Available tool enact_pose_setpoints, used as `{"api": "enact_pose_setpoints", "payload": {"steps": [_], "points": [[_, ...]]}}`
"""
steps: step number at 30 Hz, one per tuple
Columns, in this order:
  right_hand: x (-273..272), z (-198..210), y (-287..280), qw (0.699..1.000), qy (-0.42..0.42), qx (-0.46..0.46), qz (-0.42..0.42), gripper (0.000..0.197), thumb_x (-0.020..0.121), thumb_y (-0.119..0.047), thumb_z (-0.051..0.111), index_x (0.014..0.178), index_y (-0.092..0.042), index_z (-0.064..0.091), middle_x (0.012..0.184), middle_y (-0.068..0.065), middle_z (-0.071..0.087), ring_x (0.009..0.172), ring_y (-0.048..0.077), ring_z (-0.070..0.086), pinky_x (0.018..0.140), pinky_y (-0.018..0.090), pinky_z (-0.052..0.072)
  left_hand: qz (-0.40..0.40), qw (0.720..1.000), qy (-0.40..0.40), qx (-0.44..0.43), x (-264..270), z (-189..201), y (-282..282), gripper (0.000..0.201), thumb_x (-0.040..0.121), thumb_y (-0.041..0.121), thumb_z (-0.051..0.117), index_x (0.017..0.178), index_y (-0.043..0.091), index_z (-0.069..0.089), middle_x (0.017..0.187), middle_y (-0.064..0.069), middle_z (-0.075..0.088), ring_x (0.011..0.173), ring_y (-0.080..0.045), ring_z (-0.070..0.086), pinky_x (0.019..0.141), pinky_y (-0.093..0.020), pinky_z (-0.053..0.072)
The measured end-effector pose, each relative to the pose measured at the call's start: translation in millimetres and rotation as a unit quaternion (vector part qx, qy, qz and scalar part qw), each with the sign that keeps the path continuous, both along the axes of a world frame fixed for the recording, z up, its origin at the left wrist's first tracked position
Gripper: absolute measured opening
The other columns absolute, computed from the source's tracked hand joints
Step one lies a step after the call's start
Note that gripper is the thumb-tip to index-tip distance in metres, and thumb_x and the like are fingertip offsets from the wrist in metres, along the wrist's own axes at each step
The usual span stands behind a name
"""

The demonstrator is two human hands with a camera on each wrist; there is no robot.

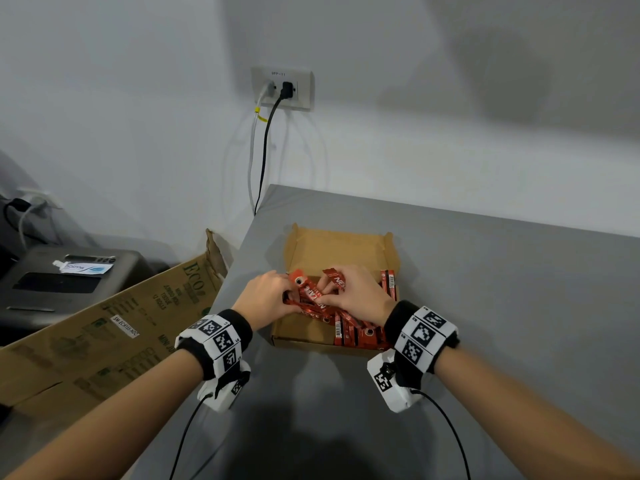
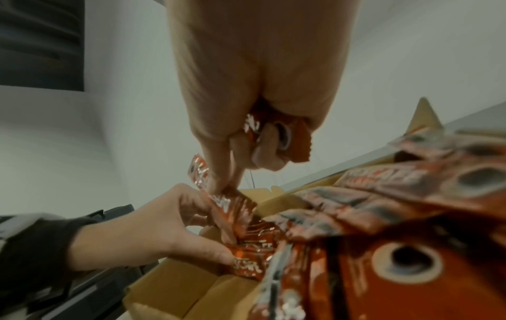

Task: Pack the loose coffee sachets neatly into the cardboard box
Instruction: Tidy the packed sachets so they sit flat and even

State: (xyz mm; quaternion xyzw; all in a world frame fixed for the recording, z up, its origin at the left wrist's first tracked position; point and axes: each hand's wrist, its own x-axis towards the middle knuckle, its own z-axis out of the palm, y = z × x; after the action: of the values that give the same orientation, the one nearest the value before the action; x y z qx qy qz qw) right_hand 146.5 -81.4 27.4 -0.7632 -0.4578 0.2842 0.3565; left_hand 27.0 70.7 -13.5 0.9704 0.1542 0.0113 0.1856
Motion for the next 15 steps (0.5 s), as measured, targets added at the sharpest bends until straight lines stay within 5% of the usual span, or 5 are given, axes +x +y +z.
{"api": "enact_pose_setpoints", "payload": {"steps": [6, 9, 12, 15], "points": [[-11, -8, 9, 0.998, -0.054, 0.037, -0.008, 0.004, 0.082, -0.012, 0.068, 0.081, -0.011, 0.064, 0.074, -0.01, 0.058, 0.061, -0.004, 0.052, 0.061, 0.007, 0.037, -0.007, 1.0, -0.01, -0.006, -1, 0, 0, 0.023, 0.079, 0.035, 0.07, 0.085, 0.013, 0.067, 0.093, -0.003, 0.064, 0.09, -0.023, 0.056, 0.077, -0.036, 0.047], [-14, -4, 7, 0.998, -0.016, 0.06, -0.028, 0.023, 0.087, -0.006, 0.059, 0.105, -0.013, 0.047, 0.085, 0.003, 0.06, 0.058, 0.001, 0.051, 0.051, 0.009, 0.04, -0.004, 1.0, -0.002, 0.002, 0, 0, 0, 0.023, 0.079, 0.037, 0.07, 0.087, 0.015, 0.068, 0.095, 0.001, 0.064, 0.09, -0.017, 0.054, 0.079, -0.032, 0.046], [-16, 2, 3, 0.998, -0.014, 0.056, 0.019, 0.057, 0.087, 0.0, 0.052, 0.137, -0.019, 0.032, 0.09, 0.0, 0.06, 0.061, -0.005, 0.053, 0.056, 0.006, 0.04, -0.006, 1.0, 0.007, 0.008, 0, 3, -1, 0.021, 0.079, 0.036, 0.07, 0.085, 0.016, 0.067, 0.095, 0.0, 0.064, 0.09, -0.018, 0.053, 0.08, -0.033, 0.045], [-17, 3, 3, 0.996, -0.037, 0.082, 0.023, 0.029, 0.089, -0.004, 0.054, 0.117, -0.011, 0.057, 0.097, 0.006, 0.066, 0.077, 0.003, 0.058, 0.07, 0.005, 0.041, -0.008, 1.0, 0.008, 0.009, 1, 3, -2, 0.025, 0.08, 0.036, 0.069, 0.088, 0.013, 0.069, 0.096, -0.002, 0.064, 0.093, -0.021, 0.055, 0.081, -0.034, 0.046]]}}
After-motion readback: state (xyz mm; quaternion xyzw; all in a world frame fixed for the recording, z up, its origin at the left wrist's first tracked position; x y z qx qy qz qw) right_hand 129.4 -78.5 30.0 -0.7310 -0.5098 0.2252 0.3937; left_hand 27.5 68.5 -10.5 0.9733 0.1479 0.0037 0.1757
